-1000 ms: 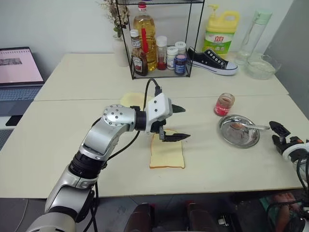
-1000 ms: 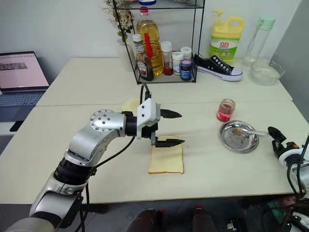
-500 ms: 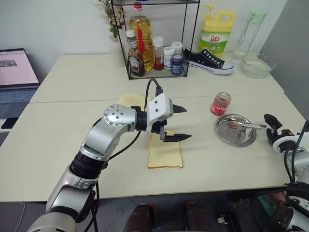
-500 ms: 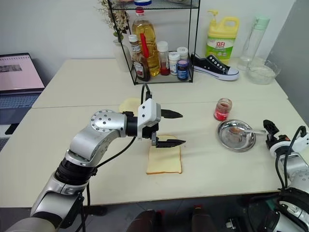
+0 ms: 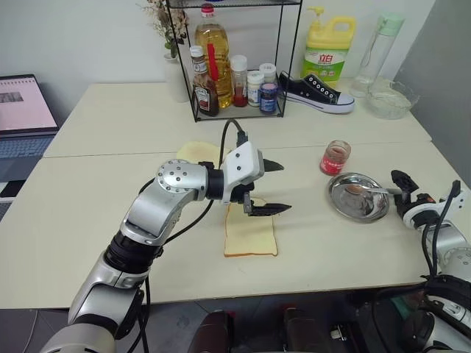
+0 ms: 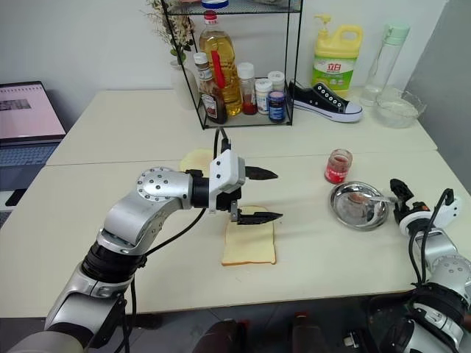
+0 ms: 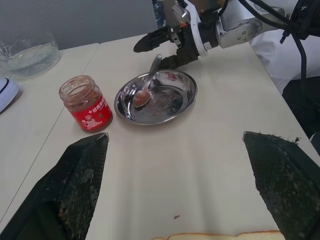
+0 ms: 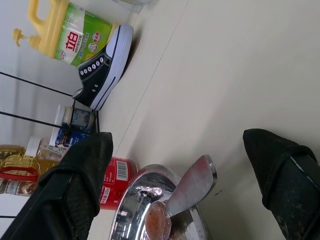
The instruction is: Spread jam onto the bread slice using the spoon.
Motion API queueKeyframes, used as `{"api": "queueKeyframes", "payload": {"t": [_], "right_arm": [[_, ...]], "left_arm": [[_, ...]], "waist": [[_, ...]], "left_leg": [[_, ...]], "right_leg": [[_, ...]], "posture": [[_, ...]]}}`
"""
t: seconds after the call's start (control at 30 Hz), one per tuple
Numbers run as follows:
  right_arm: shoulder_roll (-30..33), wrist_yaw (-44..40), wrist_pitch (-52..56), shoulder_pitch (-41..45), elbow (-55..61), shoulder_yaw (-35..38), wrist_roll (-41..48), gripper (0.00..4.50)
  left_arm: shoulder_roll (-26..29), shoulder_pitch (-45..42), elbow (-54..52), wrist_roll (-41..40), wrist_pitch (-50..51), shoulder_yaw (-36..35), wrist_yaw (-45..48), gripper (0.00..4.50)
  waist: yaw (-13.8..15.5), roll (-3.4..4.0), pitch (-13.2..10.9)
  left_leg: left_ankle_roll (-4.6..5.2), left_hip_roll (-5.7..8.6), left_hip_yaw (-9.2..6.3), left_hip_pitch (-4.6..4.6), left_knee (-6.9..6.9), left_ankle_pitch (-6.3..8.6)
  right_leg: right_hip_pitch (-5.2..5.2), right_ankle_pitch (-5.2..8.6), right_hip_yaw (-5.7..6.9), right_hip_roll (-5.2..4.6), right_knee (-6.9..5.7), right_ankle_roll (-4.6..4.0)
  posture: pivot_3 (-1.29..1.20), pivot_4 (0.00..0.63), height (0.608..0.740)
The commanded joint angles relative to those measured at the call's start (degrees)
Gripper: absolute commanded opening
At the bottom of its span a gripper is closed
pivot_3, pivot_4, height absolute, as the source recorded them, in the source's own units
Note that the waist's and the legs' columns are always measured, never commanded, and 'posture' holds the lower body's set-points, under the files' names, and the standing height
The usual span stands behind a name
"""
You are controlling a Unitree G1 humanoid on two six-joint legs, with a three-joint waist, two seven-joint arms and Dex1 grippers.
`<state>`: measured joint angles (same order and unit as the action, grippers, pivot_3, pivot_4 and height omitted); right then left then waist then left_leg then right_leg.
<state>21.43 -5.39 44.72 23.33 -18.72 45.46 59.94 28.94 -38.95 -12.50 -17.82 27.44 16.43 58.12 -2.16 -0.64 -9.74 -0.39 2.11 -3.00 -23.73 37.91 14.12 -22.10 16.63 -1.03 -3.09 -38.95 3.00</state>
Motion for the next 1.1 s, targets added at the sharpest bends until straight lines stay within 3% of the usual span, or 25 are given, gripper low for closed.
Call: {"api": "queueKeyframes", "payload": {"t": [0.03, 0.23, 0.3, 0.7, 1.1], "right_arm": [[-1.54, 0.66, 2.0, -0.8, 0.79, -1.39, 1.25, 4.47], [-1.99, 1.05, 1.73, -1.37, 1.03, -1.38, 1.06, 4.47], [-2.21, 1.26, 1.52, -1.57, 1.29, -1.58, 0.72, 4.09], [-2.41, 1.62, 1.09, -3.12, 3.57, -1.73, 1.39, 0.02], [-1.55, 0.93, 1.35, -4.54, 6.98, -3.71, 1.48, 0.02]], "left_arm": [[0.2, -0.25, -2.19, -0.81, -0.12, -1.82, -0.29, 4.5], [0.22, -0.39, -1.95, -0.8, -0.13, -1.89, -0.3, 4.5], [0.22, -0.46, -1.89, -0.8, -0.14, -1.89, -0.27, 4.5], [0.38, -0.5, -1.9, -0.94, -0.01, -1.92, -0.04, 4.5], [-0.04, -1.06, -0.89, -0.75, -0.67, -1.62, 0.26, 4.5]], "waist": [[0.0, 0.0, 0.0], [0.0, 0.0, 0.0], [0.0, 0.0, 0.0], [0.3, -0.12, 0.07], [0.36, -0.11, 0.06]], "left_leg": [[0.0, 0.0, -0.01, 0.0, 0.0, 0.0], [0.0, 0.0, 0.0, 0.0, -0.01, 0.0], [0.0, 0.0, -0.01, 0.0, -0.01, 0.0], [0.0, 0.01, -0.02, 0.0, 0.01, 0.0], [0.0, 0.03, -0.03, -0.01, -0.01, 0.0]], "right_leg": [[0.0, 0.0, 0.01, 0.0, 0.0, 0.0], [0.0, 0.0, 0.01, 0.0, 0.0, 0.0], [0.0, 0.0, 0.01, 0.0, 0.0, 0.0], [0.01, 0.0, 0.02, 0.0, 0.01, 0.0], [0.01, 0.0, 0.02, -0.02, 0.01, 0.0]], "posture": [[0.0, 0.15, 0.74], [0.0, 0.15, 0.74], [0.0, 0.15, 0.74], [0.0, 0.15, 0.74], [0.0, 0.15, 0.74]]}}
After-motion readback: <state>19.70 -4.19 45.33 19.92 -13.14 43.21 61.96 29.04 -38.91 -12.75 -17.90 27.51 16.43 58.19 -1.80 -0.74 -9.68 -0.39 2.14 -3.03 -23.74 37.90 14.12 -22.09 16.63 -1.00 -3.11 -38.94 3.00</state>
